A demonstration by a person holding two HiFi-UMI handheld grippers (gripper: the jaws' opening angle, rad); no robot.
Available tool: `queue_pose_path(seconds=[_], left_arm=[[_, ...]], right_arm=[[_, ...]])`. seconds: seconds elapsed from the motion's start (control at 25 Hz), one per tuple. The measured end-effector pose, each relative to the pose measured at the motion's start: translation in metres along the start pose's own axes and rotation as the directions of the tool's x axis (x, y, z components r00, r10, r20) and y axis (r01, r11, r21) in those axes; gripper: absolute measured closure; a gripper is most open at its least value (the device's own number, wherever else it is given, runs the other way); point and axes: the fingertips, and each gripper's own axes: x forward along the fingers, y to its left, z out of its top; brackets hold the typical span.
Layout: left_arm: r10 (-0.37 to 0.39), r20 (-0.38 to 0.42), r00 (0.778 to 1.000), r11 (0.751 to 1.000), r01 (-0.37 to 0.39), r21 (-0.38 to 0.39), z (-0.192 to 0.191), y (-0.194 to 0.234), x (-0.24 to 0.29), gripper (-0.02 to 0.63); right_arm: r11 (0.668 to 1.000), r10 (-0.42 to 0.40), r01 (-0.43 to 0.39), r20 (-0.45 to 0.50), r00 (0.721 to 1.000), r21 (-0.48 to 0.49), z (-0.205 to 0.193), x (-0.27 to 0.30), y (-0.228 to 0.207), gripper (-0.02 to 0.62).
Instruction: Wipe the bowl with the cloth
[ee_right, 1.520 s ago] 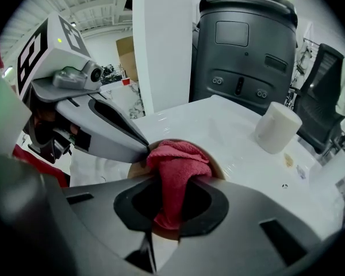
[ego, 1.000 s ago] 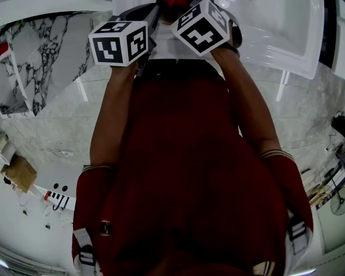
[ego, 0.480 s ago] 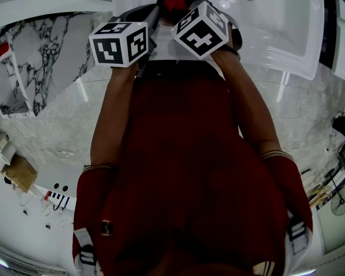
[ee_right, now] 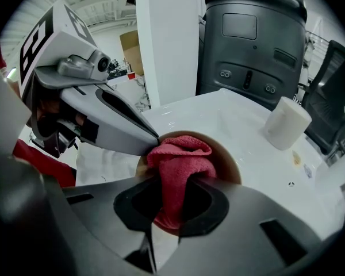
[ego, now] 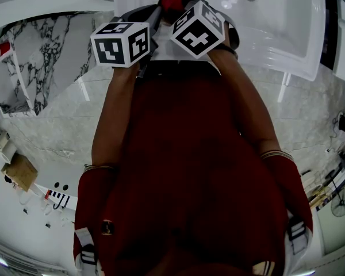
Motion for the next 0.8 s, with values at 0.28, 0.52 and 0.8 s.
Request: queue_pose_path(seconds=[0.28,0.52,0.8], left_arm=[[0.001,-0.008,1.0,1.0,-0.001,-0.004,-0.002,0.001,0.0,0.591],[0.007,-0.013,1.0,1.0,-0.007,-0.012,-0.002,0.003,0.001,0.591],[0.01,-0.021,1.0,0.999,-0.011,-0.032,-0.001,0.007,0.003,0.591]], right_arm=[[1.0,-0.015,0.015,0.021,1.0,0.008,0.006,0.001,-0.005,0.545],[0.999,-0.038,0.037,0.034,0.999,0.025,0.006,-0.002,-0.013,0.545],[0.998,-0.05,0.049,0.036,0.998,0.03,0.002,-0.006,-0.016,0.545]])
